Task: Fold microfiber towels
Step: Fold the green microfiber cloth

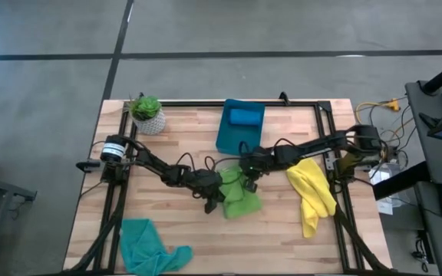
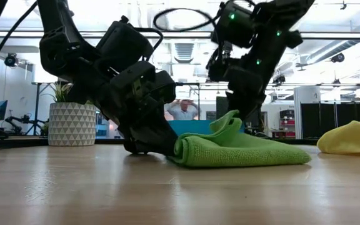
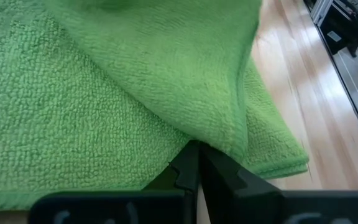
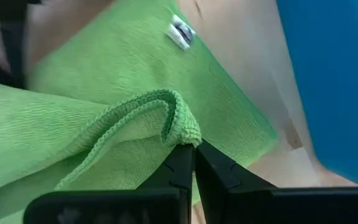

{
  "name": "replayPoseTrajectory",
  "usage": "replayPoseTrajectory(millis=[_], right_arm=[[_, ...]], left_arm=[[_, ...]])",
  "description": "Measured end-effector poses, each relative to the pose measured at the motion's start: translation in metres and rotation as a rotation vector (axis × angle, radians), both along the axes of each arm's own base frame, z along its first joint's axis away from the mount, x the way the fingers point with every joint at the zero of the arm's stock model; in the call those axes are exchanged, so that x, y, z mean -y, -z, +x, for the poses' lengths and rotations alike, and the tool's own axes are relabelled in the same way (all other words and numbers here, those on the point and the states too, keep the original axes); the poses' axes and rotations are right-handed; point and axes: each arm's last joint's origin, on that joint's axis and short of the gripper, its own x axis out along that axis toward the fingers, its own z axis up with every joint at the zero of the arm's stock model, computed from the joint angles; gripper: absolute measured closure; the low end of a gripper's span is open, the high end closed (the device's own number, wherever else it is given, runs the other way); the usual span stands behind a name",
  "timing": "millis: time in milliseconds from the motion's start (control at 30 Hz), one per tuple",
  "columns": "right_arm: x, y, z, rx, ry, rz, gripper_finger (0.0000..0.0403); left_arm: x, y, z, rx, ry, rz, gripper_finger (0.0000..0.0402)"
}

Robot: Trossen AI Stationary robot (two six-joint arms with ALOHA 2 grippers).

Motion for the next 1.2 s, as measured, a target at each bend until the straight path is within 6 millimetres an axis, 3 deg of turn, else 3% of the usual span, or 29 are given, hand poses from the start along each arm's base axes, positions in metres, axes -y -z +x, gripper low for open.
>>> replayPoseTrajectory(millis=[233,667,1067,1200], right_arm=[[0.008,0.008,0.004,-0.002,0.048,-0.044,0.0394],[0.021,0.006,0.009,0.061,0.12,-0.031,0.039],[0.032,0.004,0.01,0.069,0.153,0.046,0.0294],[0.032,-0.009,0.009,0.085,0.147,0.054,0.0269]], left_arm=[[0.001,-0.001,0.0,0.001,0.002,-0.004,0.0402],[0.002,-0.001,-0.001,-0.001,0.011,-0.007,0.0402],[0.002,-0.001,-0.001,-0.001,0.01,-0.007,0.0402],[0.002,-0.002,-0.001,0.003,0.011,-0.006,0.0402]])
